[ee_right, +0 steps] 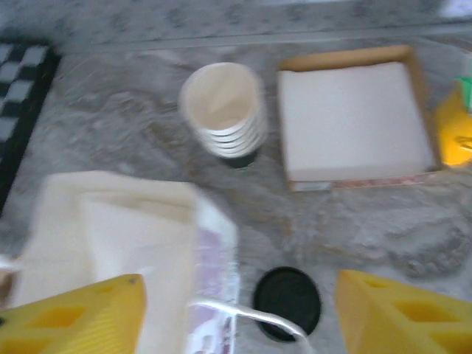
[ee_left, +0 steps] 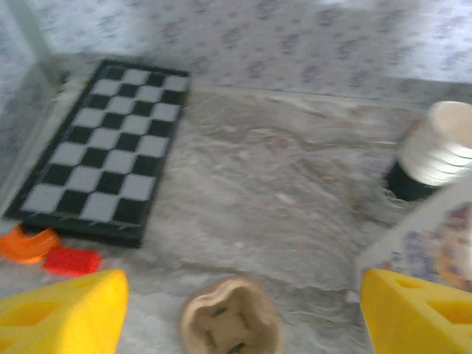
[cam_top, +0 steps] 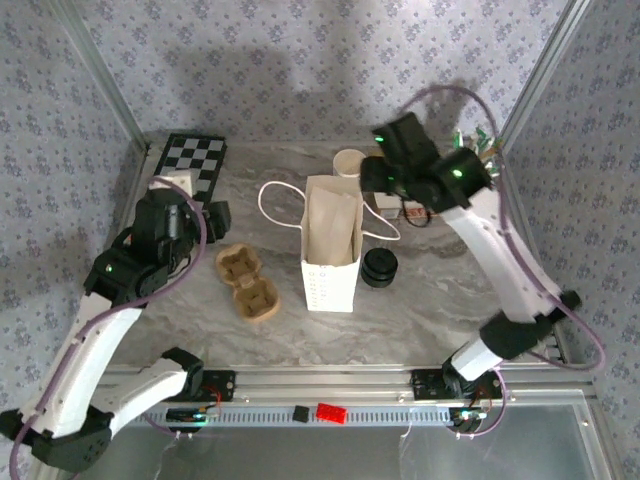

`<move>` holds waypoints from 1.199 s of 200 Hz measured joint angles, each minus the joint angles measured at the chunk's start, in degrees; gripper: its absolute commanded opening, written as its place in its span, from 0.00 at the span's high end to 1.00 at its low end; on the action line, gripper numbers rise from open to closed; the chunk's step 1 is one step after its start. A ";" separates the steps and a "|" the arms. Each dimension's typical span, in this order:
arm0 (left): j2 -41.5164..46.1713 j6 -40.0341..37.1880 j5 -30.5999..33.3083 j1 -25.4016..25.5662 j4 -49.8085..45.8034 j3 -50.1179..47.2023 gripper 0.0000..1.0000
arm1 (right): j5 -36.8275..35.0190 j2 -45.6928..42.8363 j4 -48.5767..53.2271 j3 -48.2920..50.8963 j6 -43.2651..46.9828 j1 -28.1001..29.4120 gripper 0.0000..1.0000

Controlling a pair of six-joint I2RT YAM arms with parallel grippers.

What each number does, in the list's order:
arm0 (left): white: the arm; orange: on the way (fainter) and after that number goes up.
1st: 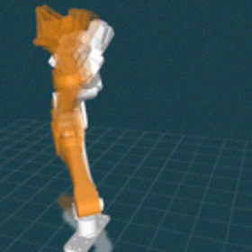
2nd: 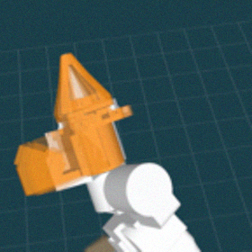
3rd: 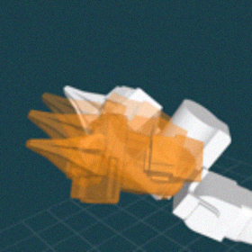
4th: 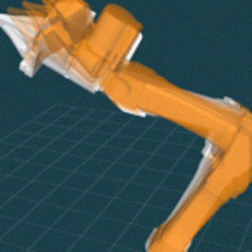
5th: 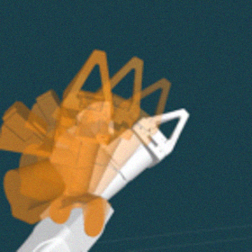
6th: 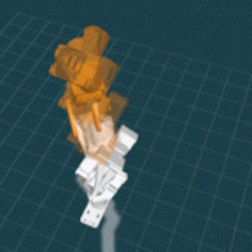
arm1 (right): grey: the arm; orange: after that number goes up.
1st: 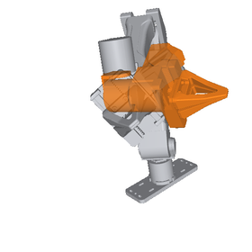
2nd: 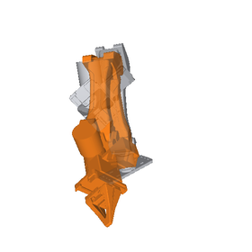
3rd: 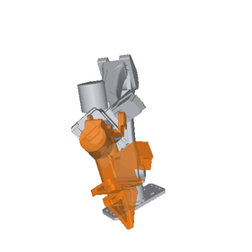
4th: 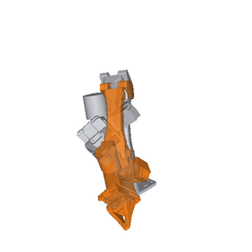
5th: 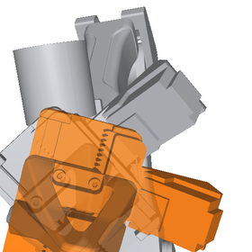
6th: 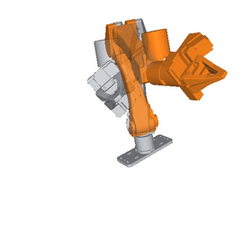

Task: Pack the takeout coffee

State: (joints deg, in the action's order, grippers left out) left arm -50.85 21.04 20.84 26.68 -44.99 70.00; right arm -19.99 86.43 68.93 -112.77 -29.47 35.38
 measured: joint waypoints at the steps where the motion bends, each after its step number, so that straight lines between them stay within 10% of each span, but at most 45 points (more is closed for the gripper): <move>1: 0.28 0.09 0.15 -0.39 0.00 -0.42 0.15 | 0.00 -0.72 -0.37 1.09 0.07 -0.63 0.13; 17: 3.13 1.60 1.86 -4.74 0.76 -5.99 0.12 | -0.24 -8.41 -4.90 13.97 0.96 -7.50 0.00; 99: 0.44 0.70 5.79 -24.35 22.84 -37.35 0.00 | -7.87 -24.96 -40.65 72.46 8.00 -30.16 0.00; 240: -31.23 -18.34 -10.86 -25.57 83.60 -48.52 0.00 | 18.45 0.31 -113.50 92.80 26.75 -39.63 0.01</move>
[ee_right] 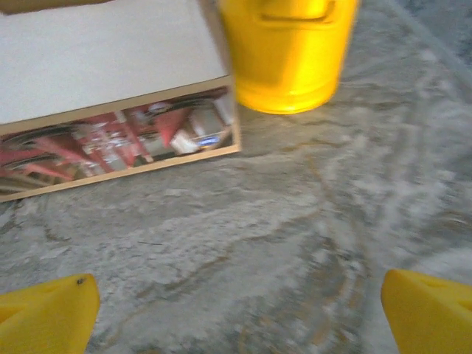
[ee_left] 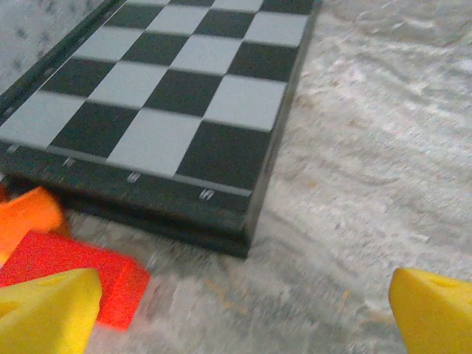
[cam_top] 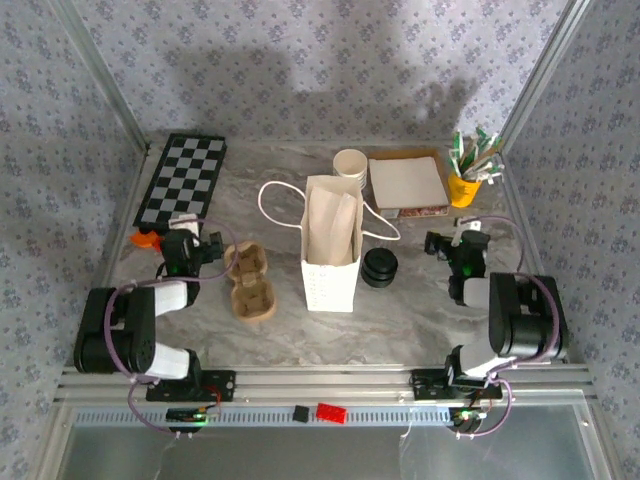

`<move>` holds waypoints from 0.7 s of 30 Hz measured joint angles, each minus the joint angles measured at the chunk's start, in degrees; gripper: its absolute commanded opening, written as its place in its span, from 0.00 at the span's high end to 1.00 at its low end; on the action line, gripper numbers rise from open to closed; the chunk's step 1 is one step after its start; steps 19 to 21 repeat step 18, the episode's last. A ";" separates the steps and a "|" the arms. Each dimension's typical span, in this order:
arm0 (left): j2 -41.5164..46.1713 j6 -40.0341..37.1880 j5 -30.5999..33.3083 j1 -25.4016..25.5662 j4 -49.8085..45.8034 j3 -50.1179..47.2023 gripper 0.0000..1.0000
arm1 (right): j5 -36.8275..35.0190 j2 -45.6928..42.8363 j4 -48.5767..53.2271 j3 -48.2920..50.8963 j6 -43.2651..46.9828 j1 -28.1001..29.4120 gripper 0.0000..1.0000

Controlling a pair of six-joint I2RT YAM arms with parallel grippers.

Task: Pack the takeout coffee

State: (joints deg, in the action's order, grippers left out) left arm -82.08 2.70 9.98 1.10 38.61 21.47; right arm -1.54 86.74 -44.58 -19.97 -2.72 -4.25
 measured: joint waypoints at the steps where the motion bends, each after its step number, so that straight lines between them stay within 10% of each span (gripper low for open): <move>1: -1.84 -0.37 -0.59 0.00 2.64 0.00 0.00 | 0.31 0.87 0.52 -0.35 0.68 0.81 0.00; 21: -6.21 -0.72 -1.88 -0.85 6.64 0.50 0.00 | -1.14 1.33 -2.89 -0.98 3.41 3.10 0.00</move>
